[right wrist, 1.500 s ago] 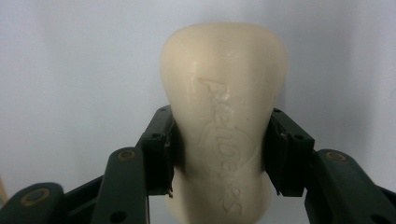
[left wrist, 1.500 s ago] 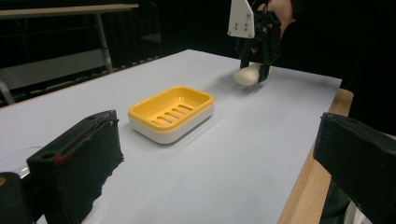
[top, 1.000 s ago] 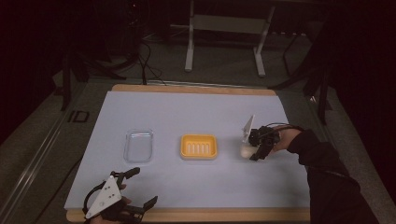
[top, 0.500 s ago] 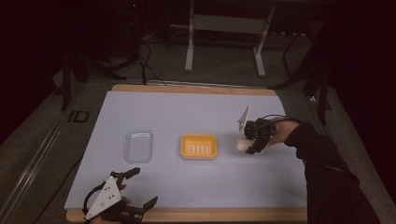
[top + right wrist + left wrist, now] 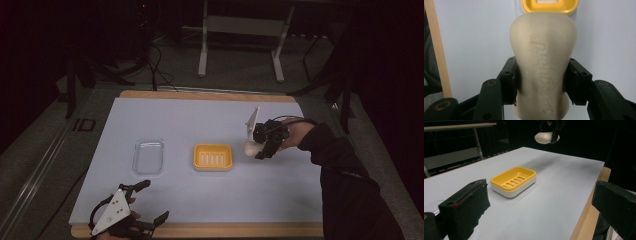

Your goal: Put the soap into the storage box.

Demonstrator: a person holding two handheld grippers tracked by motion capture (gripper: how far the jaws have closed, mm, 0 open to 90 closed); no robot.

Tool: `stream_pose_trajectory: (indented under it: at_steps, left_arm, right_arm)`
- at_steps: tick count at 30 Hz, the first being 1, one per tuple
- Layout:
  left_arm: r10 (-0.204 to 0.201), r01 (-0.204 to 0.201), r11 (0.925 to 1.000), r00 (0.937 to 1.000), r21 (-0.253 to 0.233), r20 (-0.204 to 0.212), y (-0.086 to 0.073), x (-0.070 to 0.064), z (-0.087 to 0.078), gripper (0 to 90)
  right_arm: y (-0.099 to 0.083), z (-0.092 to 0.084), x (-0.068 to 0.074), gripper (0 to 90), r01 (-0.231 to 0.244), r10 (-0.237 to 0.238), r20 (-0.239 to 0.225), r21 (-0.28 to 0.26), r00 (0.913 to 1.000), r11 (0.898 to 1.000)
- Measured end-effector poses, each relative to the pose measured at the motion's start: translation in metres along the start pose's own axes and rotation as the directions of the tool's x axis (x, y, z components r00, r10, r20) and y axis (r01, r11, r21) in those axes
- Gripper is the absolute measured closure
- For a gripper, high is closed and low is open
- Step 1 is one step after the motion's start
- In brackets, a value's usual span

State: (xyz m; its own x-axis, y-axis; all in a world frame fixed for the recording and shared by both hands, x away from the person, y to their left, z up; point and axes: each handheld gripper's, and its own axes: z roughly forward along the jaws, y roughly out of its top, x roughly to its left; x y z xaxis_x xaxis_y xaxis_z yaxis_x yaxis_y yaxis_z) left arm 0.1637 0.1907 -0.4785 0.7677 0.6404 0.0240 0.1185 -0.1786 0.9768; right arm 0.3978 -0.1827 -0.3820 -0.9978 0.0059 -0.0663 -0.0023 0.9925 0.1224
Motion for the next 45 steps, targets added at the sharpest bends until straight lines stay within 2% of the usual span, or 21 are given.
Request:
stream_pose_trajectory:
  at_steps: [9,14,24,34,39,45]
  left_arm:
    - [0.001,-0.001,1.0000,1.0000,-0.001,0.004,0.000,0.000,0.000,1.1]
    - [0.001,-0.001,1.0000,1.0000,-0.001,0.005,0.000,0.000,0.000,1.1]
    - [0.004,-0.004,1.0000,0.9999,0.002,0.011,0.000,-0.001,-0.001,1.1]
    - [0.010,-0.010,0.9999,0.9999,0.003,0.014,0.000,-0.001,-0.001,1.2]
    - [0.009,-0.009,1.0000,0.9999,0.003,0.013,0.000,-0.001,-0.001,1.2]
    - [0.009,-0.009,1.0000,0.9999,0.001,0.013,0.000,-0.001,-0.002,1.1]
  right_arm:
    - [0.024,-0.001,0.000,49.9,0.027,-0.027,0.013,0.015,0.9996,1.000]
    - [0.034,0.000,-0.001,49.9,0.045,-0.045,0.009,0.000,0.9989,0.999]
    - [0.053,0.010,-0.001,49.9,0.060,-0.060,0.004,0.039,0.9982,0.997]
    - [0.072,0.015,-0.002,49.9,0.079,-0.079,-0.005,0.005,0.9969,0.997]
    - [0.079,0.016,-0.001,49.9,0.111,-0.111,0.007,-0.022,0.9938,0.994]
    - [0.091,0.019,-0.002,49.9,0.106,-0.106,0.006,-0.033,0.9943,0.994]
